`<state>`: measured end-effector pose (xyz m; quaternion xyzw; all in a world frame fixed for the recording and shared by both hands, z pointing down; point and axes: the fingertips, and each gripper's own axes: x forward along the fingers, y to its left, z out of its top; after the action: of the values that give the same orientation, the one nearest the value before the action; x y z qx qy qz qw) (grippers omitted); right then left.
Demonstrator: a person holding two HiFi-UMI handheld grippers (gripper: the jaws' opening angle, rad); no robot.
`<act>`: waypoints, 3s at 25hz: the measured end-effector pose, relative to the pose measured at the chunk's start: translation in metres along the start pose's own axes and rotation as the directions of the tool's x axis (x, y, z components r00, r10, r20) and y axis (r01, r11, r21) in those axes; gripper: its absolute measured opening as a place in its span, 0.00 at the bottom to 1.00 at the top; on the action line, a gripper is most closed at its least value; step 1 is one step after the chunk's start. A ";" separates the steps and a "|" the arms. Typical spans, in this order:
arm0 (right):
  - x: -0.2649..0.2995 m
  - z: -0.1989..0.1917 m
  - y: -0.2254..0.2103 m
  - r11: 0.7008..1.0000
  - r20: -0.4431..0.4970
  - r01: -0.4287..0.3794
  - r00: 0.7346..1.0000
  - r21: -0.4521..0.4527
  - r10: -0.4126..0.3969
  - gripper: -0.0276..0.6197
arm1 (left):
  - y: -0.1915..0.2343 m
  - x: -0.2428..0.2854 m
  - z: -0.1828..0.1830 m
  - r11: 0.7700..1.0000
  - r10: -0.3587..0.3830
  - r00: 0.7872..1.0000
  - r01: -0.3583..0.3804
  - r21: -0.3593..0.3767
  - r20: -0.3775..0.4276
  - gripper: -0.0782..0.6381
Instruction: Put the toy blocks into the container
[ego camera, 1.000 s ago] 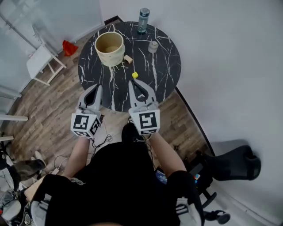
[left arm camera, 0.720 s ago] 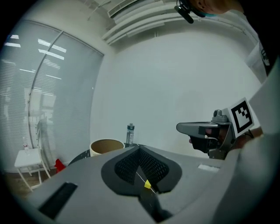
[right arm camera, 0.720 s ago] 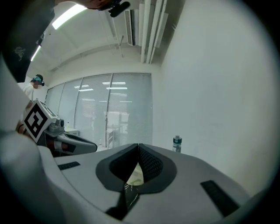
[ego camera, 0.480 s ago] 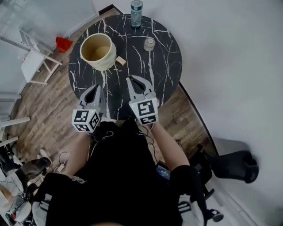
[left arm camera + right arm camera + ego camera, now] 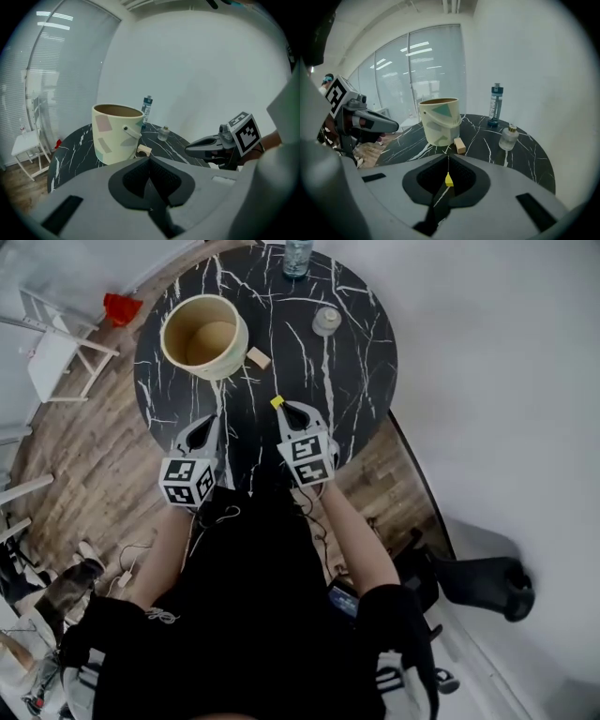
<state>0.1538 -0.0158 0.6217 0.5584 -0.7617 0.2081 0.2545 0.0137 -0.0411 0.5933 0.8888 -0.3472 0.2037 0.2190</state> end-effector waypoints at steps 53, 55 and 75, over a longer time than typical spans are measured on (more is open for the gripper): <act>0.104 0.114 0.185 0.925 0.025 -0.349 0.934 -0.154 0.356 0.25 | 0.163 -0.068 0.023 0.961 0.272 0.958 -0.266 -0.071 0.087 0.11; 0.098 0.131 0.186 0.926 0.064 -0.342 0.932 -0.161 0.356 0.25 | 0.168 -0.073 0.038 0.957 0.287 0.951 -0.281 -0.067 0.116 0.11; 0.060 0.231 0.088 0.997 0.321 -0.062 0.944 -0.038 0.071 0.25 | 0.138 -0.028 0.160 0.988 0.073 0.964 -0.105 0.114 0.254 0.11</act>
<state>0.0192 -0.1739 0.4753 0.5554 -0.8141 0.1121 0.1273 -0.0689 -0.2029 0.4821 0.9030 -0.3978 0.1218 0.1074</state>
